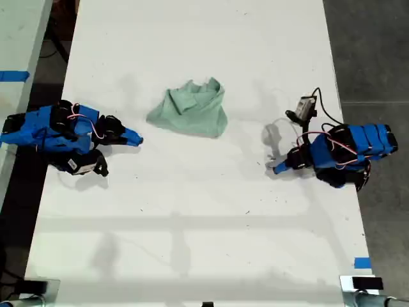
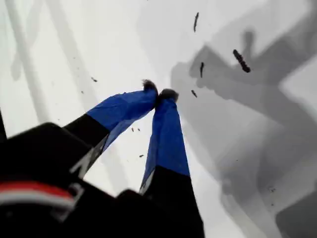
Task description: Fold t shirt
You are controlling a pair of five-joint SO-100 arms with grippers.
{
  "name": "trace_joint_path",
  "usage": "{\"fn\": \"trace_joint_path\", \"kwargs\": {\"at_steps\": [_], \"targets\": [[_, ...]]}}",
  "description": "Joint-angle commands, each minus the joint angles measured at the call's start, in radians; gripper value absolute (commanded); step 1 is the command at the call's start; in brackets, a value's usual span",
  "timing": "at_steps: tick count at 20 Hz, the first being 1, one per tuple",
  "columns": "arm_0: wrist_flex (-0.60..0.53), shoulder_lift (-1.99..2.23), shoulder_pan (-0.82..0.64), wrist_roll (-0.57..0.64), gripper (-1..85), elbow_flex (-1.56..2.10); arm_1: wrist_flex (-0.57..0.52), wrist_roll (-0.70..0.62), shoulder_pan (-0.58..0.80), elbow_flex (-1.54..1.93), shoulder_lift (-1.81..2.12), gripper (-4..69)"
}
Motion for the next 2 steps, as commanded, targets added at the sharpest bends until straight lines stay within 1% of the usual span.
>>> {"fn": "trace_joint_path", "kwargs": {"at_steps": [1,2], "targets": [[0.008,0.014,-0.018,0.008,3.9,0.011,-0.06,-0.061,0.029,0.071,0.003,4.9],[0.008,0.014,-0.023,0.008,4.3,0.011,-0.104,-0.086,0.035,0.118,0.003,5.1]]}}
